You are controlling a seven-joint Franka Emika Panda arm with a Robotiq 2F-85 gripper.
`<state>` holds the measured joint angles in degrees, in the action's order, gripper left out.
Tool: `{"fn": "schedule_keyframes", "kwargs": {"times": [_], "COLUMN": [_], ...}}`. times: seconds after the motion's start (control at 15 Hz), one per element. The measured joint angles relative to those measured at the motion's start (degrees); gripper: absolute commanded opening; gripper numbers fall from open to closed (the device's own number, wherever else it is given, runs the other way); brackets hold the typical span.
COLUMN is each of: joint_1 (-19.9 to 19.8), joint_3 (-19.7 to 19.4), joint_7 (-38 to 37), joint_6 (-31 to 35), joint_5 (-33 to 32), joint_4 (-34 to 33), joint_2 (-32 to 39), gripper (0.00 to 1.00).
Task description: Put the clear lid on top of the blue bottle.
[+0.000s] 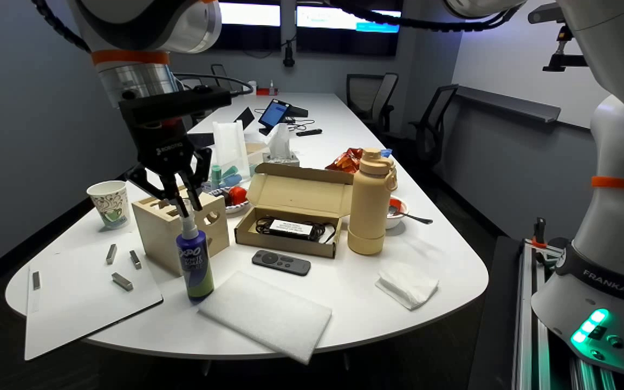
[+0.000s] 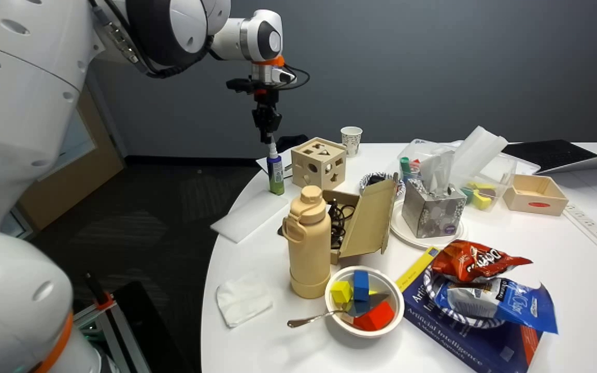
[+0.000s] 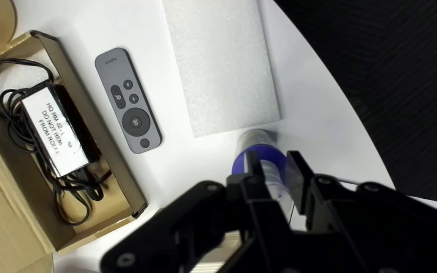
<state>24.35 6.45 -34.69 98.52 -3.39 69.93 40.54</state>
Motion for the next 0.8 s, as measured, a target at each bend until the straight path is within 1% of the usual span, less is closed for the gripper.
{"fn": "schedule_keyframes", "kwargs": {"times": [0.07,0.13,0.2,0.27,0.33,0.4,0.47,0.6,0.67,0.8], "joint_1": [0.0,-0.01,-0.01,-0.02,-0.03,-0.03,-0.04,-0.04,-0.05,-0.07], "joint_3": [-0.04,-0.07,-0.09,-0.09,-0.1,-0.1,-0.1,-0.1,-0.1,-0.13], "joint_7": [0.0,0.0,0.0,0.0,0.0,0.0,0.0,0.0,0.0,0.0], "joint_6": [0.0,0.0,0.0,0.0,0.0,0.0,0.0,0.0,0.0,0.0], "joint_5": [0.0,0.0,0.0,0.0,0.0,0.0,0.0,0.0,0.01,0.01], "joint_4": [-0.11,-0.26,-0.41,-0.6,-0.75,-0.9,-1.0,-1.09,-1.15,-1.29], "joint_2": [0.19,0.4,0.6,0.81,0.98,1.11,1.18,1.18,1.18,1.18], "gripper": [0.06,0.18,0.47,0.45,0.47,0.53,0.62,0.76,0.84,0.99]}}
